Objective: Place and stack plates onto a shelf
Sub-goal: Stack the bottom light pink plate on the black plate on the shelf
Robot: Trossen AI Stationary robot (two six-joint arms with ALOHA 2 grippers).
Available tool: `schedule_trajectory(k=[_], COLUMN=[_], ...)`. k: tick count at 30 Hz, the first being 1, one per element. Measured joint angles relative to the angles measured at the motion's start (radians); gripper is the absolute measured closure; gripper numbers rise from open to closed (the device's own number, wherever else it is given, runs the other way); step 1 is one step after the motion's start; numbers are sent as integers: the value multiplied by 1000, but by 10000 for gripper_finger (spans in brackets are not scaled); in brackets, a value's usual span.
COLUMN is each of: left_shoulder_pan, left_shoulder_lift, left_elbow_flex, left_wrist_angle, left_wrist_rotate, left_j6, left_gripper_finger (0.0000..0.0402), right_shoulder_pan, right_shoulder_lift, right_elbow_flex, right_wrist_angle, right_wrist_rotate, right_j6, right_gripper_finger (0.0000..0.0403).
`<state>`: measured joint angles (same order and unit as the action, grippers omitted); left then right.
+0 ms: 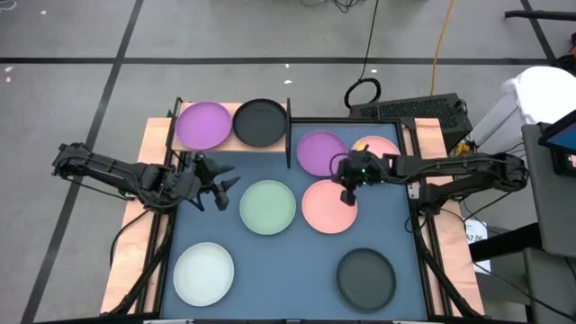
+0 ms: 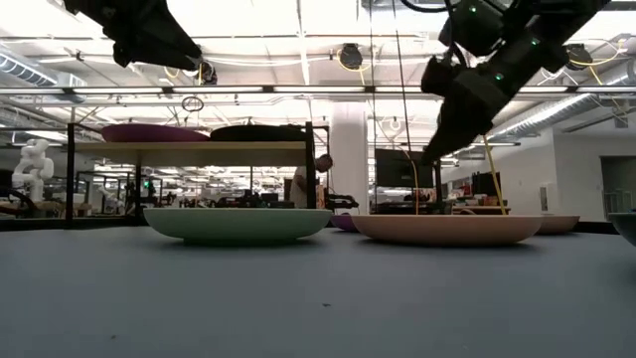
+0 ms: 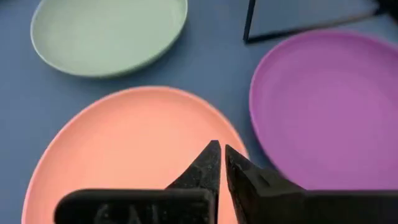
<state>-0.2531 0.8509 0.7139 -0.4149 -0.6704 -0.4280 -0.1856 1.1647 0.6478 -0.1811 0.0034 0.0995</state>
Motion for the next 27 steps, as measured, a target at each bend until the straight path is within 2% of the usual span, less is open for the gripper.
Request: schedule_trajectory(k=[4, 8, 12, 18, 22, 27], left_shoulder_pan=[0, 0, 0, 0, 0, 0], left_shoulder_lift=[0, 0, 0, 0, 0, 0], left_elbow_flex=[0, 0, 0, 0, 0, 0], left_wrist_angle=[-2, -2, -2, -1, -1, 0], left_wrist_rotate=[0, 0, 0, 0, 1, 17], left_j6=[0, 10, 23, 23, 3, -5], left_gripper_finger=[208, 208, 208, 208, 208, 208], right_shoulder_pan=[91, 208, 331, 442, 476, 501], right_shoulder_lift=[-11, -17, -15, 7, 44, 122], right_elbow_flex=[-7, -7, -7, -7, -7, -7], right_wrist_angle=[-95, -139, -141, -141, -141, -142], right_wrist_rotate=[-4, -6, -60, -5, -5, 35], right_j6=[29, 104, 122, 143, 143, 103], right_gripper_finger=[366, 325, 280, 222, 212, 227])
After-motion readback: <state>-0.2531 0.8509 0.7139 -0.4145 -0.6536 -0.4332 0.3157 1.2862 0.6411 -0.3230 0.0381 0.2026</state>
